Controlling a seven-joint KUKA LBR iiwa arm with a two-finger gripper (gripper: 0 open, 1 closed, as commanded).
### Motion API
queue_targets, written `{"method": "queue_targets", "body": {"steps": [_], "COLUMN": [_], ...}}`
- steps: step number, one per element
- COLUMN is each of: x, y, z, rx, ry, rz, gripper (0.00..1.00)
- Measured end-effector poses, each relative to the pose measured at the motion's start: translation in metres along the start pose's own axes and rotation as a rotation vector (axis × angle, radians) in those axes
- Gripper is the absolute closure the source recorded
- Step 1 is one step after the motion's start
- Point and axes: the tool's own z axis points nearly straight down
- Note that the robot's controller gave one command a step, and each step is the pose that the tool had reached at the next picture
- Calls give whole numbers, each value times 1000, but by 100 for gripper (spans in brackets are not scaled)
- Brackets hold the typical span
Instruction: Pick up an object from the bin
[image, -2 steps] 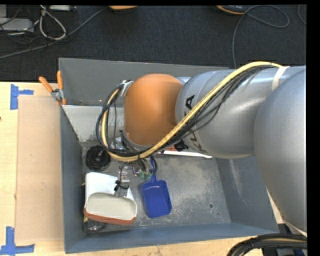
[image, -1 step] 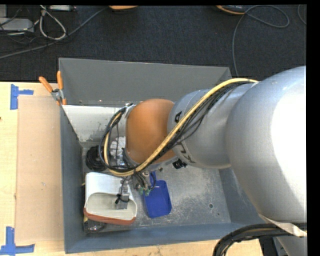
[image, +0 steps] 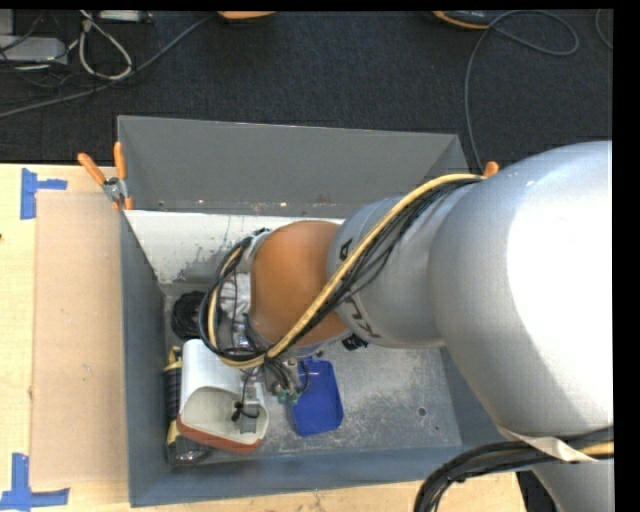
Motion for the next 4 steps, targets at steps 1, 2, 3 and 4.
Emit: {"method": "queue_targets", "body": {"steps": [1,2,3,4], "x": [4,1,1,1], "y": [10,4,13,13], "z": [-2,-2,-5,-5], "rx": [2,1,-1,-1], "ry": [-1,-1,-7,-7], "rz": [39,13,48,48], "gripper": [0,0,100,100]}}
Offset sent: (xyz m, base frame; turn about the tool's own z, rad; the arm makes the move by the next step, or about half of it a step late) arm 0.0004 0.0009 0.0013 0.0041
